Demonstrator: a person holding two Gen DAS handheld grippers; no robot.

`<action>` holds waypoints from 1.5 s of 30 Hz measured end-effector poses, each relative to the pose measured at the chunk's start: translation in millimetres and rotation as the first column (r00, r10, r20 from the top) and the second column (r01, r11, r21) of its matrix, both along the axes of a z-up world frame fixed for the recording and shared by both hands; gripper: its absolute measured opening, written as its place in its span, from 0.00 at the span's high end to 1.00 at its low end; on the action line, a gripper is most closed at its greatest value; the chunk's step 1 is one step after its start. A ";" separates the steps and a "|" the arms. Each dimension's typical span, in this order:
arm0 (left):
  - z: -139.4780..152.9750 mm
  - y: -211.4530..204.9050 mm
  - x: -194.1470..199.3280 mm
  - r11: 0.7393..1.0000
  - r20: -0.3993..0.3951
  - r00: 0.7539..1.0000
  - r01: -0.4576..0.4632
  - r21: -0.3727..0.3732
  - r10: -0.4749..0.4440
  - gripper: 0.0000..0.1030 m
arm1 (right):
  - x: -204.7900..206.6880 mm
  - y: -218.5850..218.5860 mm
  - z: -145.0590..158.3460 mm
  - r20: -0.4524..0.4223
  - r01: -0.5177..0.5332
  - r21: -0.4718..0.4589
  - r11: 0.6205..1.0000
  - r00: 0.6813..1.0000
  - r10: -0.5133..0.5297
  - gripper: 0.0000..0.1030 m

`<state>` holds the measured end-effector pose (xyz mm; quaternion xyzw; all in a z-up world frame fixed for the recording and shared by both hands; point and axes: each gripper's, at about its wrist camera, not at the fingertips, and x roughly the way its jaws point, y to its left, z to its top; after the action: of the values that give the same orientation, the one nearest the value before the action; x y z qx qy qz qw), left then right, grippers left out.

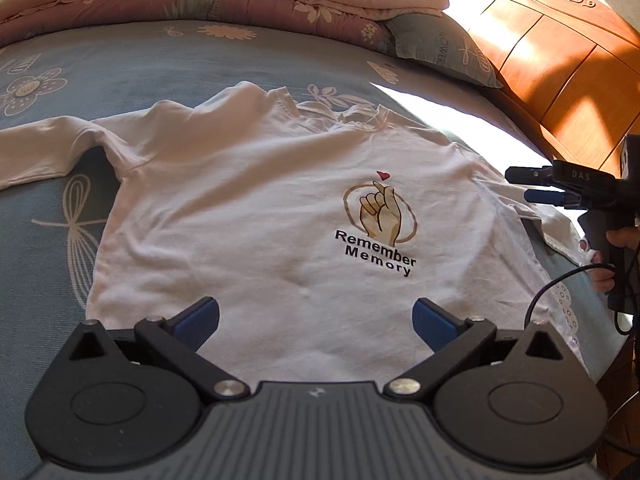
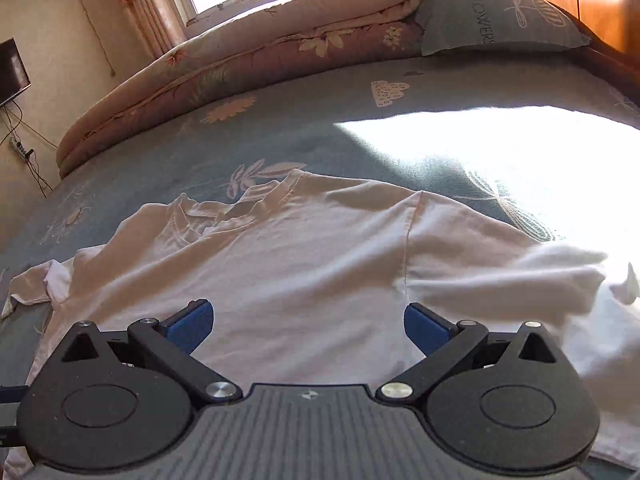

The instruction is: Fold clothes

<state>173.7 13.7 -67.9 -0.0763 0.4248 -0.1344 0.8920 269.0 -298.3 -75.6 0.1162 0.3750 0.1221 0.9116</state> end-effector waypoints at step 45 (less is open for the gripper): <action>11.0 -98.6 -1.0 0.978 -0.013 0.980 0.199 0.065 -0.198 0.01 | -202.2 -311.1 -37.1 0.126 0.709 0.391 0.587 0.590 -0.797 0.91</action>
<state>172.7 -84.9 -57.0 -0.0044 0.4371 -0.2083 0.8749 66.8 -609.4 -112.7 0.3832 0.1285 -0.2096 0.8903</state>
